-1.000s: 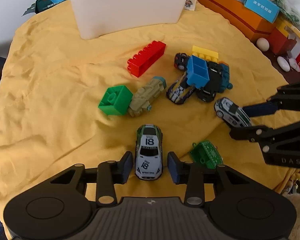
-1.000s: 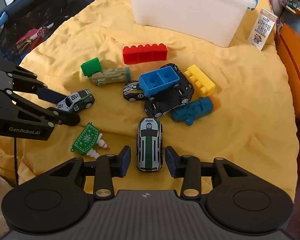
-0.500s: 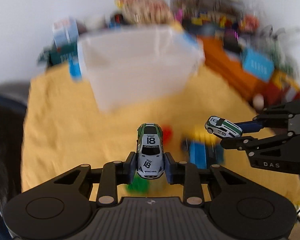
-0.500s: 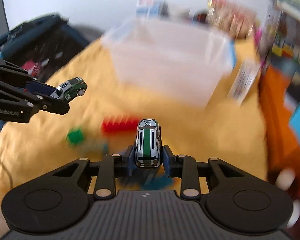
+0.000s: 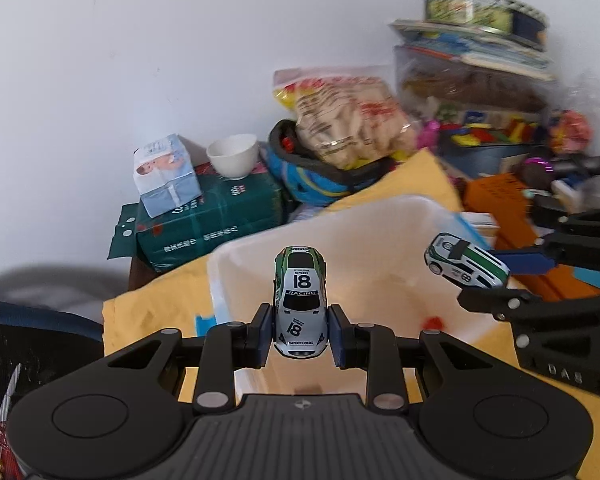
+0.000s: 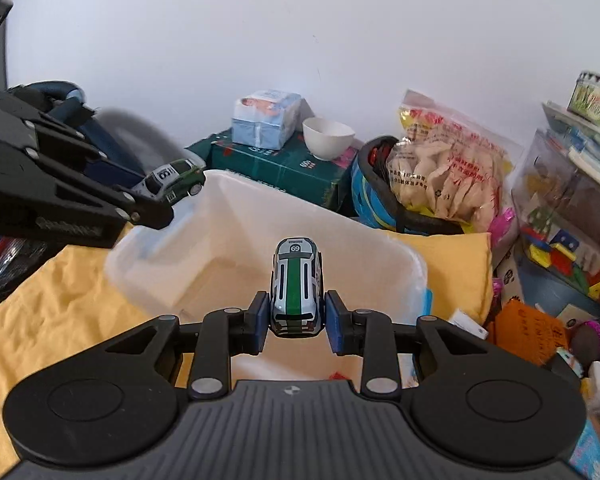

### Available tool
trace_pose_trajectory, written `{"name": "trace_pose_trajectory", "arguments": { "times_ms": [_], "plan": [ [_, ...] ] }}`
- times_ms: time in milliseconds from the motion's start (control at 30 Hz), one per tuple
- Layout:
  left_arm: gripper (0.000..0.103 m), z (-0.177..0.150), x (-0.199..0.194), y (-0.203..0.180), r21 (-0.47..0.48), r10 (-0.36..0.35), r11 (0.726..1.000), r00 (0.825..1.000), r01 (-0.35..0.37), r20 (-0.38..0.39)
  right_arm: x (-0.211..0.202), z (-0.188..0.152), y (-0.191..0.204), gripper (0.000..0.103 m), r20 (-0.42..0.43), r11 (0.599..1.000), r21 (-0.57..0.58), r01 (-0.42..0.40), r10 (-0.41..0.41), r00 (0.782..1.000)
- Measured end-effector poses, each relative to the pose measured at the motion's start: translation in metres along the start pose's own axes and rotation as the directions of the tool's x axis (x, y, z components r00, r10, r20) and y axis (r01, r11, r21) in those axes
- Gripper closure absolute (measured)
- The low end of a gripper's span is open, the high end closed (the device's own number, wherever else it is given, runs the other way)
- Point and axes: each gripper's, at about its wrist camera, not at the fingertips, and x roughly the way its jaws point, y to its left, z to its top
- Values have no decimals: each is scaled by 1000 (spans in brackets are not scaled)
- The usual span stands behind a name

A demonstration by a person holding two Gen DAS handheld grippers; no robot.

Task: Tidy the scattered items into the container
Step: 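Open both grippers to drop the cars into the bin, then move right gripper to the blue brick and grasp it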

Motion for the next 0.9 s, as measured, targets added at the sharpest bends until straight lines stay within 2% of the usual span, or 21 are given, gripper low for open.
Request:
{"name": "trace_pose_trajectory", "arguments": {
  "times_ms": [133, 267, 333, 433, 533, 733, 900],
  "plan": [
    [71, 3, 43, 3, -23, 18, 1000, 996, -20, -86, 35, 4, -15, 70, -49, 995, 95, 7, -2, 999],
    [70, -7, 84, -1, -20, 40, 999, 982, -45, -187, 67, 1, -20, 70, -114, 989, 140, 51, -35, 993],
    [69, -11, 93, -1, -46, 44, 997, 977, -54, -209, 76, -2, -23, 69, -141, 984, 164, 70, -47, 989],
    [59, -11, 90, -2, -51, 51, 997, 981, -62, -188, 85, -7, -27, 68, -175, 978, 194, 75, -40, 984],
    [59, -8, 79, -5, -35, 47, 998, 986, -53, -162, 81, -7, -26, 68, -172, 978, 193, 80, -47, 984],
    [58, -5, 32, -8, -49, 9, 999, 997, -13, -79, 49, -1, -24, 61, -99, 981, 170, 91, -75, 992],
    [48, -32, -21, -9, -84, -45, 996, 999, 44, -13, 3, -9, -19, 59, -4, 981, 182, 67, -67, 998]
  ]
}}
